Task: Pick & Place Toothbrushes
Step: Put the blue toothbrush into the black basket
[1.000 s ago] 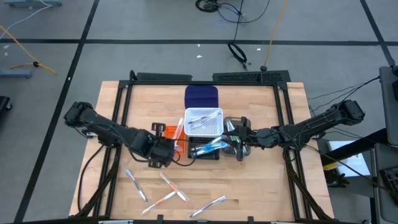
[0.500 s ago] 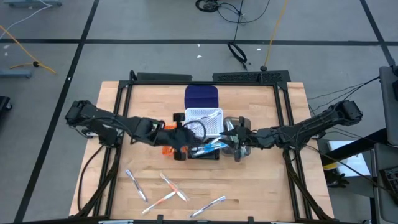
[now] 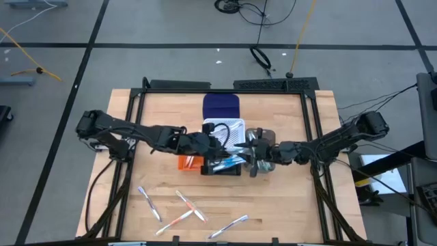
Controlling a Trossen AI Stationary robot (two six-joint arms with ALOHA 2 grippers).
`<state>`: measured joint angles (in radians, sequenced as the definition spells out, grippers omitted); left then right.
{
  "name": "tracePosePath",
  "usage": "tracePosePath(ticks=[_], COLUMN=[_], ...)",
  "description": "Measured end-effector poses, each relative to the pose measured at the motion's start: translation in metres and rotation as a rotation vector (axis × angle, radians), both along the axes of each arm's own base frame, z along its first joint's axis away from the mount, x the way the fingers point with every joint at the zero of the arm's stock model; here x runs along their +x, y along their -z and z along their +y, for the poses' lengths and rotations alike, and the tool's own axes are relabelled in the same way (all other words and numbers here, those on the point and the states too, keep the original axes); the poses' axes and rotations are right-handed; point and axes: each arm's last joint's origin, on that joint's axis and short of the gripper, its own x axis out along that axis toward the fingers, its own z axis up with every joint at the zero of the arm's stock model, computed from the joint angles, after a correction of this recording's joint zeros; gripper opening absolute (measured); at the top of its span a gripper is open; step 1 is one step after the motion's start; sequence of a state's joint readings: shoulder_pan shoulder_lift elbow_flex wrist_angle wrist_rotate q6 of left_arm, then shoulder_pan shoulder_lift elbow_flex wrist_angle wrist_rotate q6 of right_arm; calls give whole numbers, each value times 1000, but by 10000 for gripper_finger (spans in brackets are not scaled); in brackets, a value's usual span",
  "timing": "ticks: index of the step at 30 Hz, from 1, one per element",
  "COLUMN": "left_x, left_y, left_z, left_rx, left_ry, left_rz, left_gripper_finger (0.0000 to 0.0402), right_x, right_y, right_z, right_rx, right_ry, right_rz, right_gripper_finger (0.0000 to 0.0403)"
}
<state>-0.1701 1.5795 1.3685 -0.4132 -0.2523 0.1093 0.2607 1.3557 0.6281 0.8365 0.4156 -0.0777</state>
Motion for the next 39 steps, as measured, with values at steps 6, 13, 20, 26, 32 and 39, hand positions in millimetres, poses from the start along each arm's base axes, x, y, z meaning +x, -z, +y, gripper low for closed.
tracePosePath(ticks=[6,13,20,26,32,39], left_x=[13,20,21,21,21,17], left_y=[11,17,17,17,17,14], left_z=[3,5,11,15,15,15], left_rx=[-4,5,-9,-11,21,44], left_ry=[4,13,-2,-12,4,2], left_rz=[-6,-9,-10,-8,0,7], left_gripper_finger=[9,12,9,29,31,33], right_x=[0,0,0,0,0,-1], right_y=[-3,-3,-3,-3,-3,-4], right_z=[0,1,2,2,2,2], right_rx=[-7,-9,-9,12,16,19], right_ry=[-15,-45,-49,-46,-47,-51], right_rz=[-29,-31,-34,-33,-32,-32], right_gripper_finger=[117,113,16,10,10,10])
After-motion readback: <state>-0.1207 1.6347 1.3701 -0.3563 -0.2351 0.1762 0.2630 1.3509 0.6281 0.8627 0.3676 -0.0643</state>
